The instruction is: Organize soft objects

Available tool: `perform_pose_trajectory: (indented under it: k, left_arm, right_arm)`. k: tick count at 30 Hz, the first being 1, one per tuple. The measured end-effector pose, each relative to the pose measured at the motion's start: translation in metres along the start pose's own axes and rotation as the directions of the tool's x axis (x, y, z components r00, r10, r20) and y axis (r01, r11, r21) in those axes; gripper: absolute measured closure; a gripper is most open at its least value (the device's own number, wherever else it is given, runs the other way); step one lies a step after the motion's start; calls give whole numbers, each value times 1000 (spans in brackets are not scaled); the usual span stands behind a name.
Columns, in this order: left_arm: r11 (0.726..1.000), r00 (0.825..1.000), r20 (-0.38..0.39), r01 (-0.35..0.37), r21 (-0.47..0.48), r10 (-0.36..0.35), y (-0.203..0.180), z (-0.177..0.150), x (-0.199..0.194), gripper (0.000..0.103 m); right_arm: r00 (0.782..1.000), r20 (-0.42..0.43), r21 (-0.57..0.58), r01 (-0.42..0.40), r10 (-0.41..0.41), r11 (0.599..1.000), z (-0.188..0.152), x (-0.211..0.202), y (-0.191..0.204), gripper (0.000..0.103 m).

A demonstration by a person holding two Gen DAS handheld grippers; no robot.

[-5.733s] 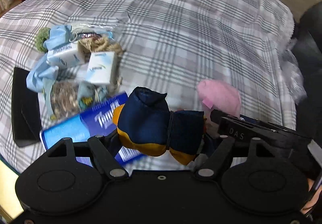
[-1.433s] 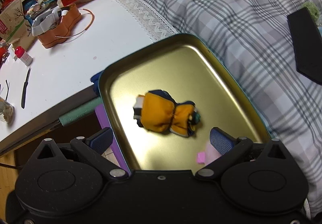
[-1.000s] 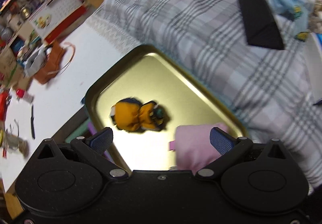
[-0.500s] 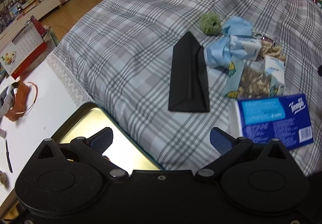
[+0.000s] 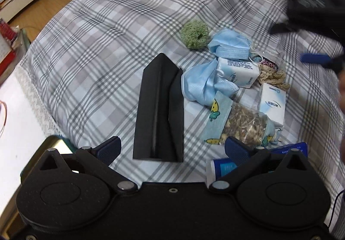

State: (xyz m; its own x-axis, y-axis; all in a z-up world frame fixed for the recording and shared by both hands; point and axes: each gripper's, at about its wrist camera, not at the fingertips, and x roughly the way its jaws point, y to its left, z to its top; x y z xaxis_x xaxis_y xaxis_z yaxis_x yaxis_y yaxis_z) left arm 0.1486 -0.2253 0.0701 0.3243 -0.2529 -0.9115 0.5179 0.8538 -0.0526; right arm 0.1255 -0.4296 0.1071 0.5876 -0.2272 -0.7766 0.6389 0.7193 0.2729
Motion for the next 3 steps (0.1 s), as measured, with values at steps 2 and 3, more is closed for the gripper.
perform_pose_trajectory:
  k: [2,3]
  left_arm:
    - [1000,1000,-5,2,13,-2,-2,5,5,4]
    - [1000,1000,-6,3,18,-3,-2,7,8,4]
  right_arm:
    - [1000,-27,-39,0,-1,999,8,18,14,32]
    - [999,-37,-53,9,-11,999,12,26,17,32]
